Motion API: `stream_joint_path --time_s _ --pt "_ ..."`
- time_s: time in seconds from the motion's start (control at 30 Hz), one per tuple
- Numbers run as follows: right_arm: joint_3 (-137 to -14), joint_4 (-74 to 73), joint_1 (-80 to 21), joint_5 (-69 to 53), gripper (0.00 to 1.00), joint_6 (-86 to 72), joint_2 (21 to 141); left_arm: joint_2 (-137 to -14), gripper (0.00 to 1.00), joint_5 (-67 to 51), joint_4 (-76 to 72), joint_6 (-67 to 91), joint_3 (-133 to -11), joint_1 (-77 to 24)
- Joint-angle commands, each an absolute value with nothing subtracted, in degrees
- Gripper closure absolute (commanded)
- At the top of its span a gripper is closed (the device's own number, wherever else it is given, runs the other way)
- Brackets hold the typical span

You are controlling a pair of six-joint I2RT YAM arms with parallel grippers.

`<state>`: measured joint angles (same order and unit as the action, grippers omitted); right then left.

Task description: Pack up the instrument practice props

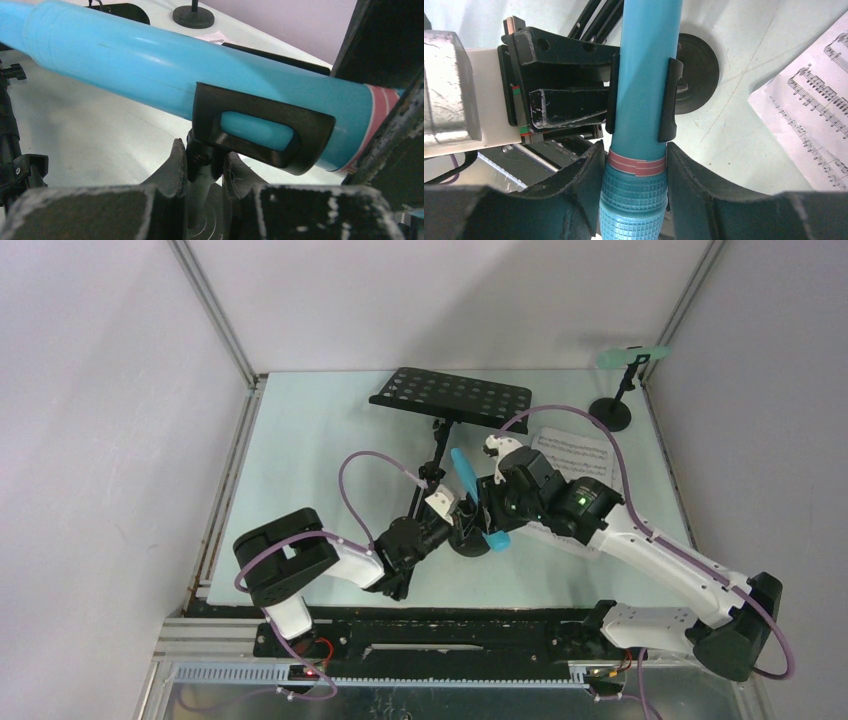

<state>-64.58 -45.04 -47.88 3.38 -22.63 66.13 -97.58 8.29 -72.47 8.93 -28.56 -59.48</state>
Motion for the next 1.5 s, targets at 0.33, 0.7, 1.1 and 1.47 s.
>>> stream_joint_path --time_s 0.33,0.7,1.1,1.47 --pt "-63.8 -45.8 -46.5 0.8 1.0 -22.1 65.6 -97.7 1.0 10.1 -70.2 10.3 -31.5 -59.5" --pt "-56.3 -48.9 -52.1 2.1 1.0 -25.5 57.7 -97.9 1.0 10.9 -69.2 12.1 -31.6 -58.0" --pt "-52.6 -56.9 -60.6 3.3 1.0 -34.6 48.8 -98.2 1.0 10.3 -67.7 11.5 -32.6 -56.7" --pt "-50.7 -62.8 -65.4 1.1 1.0 -39.1 41.1 -99.1 1.0 9.6 -64.8 9.4 -36.1 -55.8"
